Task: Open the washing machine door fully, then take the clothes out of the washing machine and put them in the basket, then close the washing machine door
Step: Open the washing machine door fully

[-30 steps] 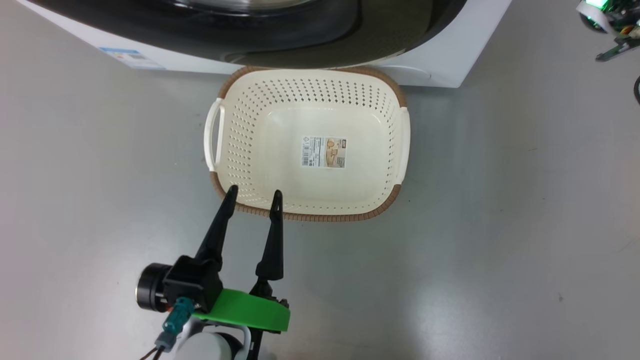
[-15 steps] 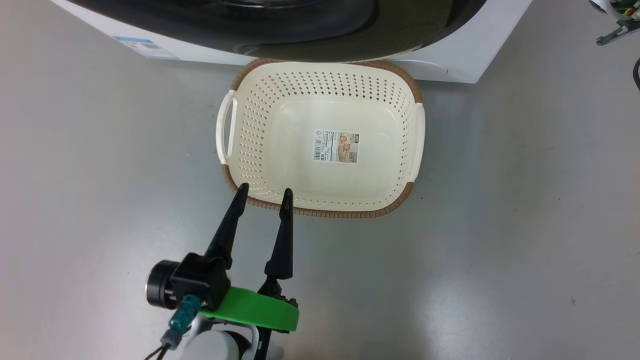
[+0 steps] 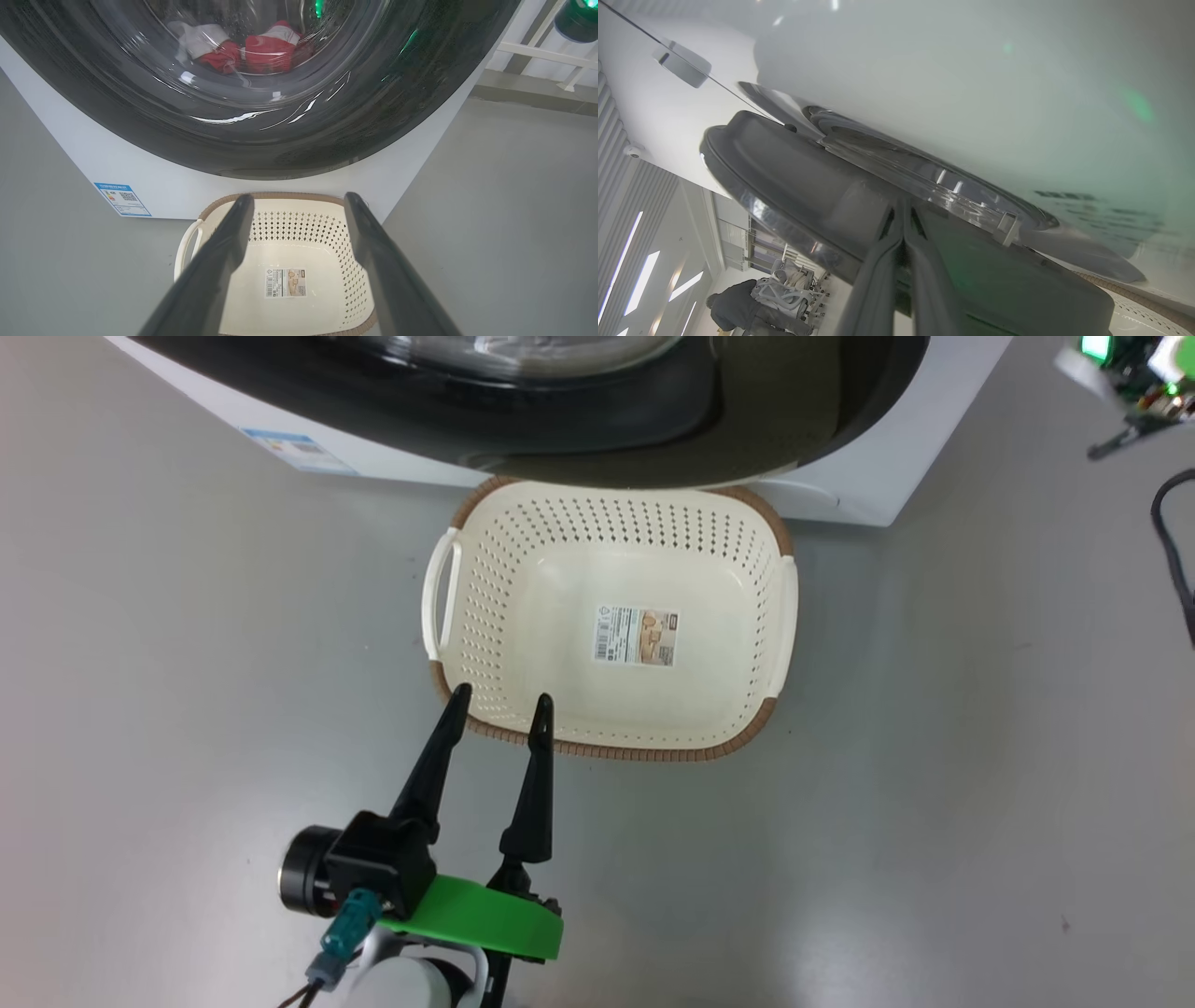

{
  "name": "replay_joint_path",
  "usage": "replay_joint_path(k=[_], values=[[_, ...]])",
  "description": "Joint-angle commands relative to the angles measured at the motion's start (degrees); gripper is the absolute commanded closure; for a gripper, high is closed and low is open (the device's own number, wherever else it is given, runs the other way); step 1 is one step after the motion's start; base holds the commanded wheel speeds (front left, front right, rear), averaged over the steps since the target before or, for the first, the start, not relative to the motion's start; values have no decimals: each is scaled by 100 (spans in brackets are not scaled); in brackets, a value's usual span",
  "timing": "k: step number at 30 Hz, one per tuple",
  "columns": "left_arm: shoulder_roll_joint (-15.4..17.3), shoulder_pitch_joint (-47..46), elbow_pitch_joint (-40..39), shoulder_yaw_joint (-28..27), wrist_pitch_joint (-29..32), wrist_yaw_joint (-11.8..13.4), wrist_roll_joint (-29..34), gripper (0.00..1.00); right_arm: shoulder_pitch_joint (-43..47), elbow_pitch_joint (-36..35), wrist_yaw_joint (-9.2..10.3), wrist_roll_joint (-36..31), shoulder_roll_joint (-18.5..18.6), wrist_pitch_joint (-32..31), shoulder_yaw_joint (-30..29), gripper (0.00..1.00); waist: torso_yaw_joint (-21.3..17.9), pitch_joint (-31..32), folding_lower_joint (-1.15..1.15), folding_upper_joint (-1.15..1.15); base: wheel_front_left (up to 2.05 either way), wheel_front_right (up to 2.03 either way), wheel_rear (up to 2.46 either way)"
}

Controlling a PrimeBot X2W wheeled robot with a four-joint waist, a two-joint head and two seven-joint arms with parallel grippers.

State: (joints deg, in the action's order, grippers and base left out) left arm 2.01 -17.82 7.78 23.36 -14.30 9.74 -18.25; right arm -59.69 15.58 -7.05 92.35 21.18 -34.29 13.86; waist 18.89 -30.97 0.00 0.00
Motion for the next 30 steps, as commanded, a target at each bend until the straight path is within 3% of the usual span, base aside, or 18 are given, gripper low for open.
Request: replay_joint_path(k=[1, 30], values=[[87, 128, -98, -169, -70, 47, -21, 0, 273, -208, -44, -48, -197, -69, 108, 100, -20, 178, 0, 0, 0, 0, 0], [87, 529, 73, -417, -70, -141, 134, 0, 1283, -358, -44, -130, -655, -296, 326, 100, -138, 1072, 0, 0, 0, 0, 0]])
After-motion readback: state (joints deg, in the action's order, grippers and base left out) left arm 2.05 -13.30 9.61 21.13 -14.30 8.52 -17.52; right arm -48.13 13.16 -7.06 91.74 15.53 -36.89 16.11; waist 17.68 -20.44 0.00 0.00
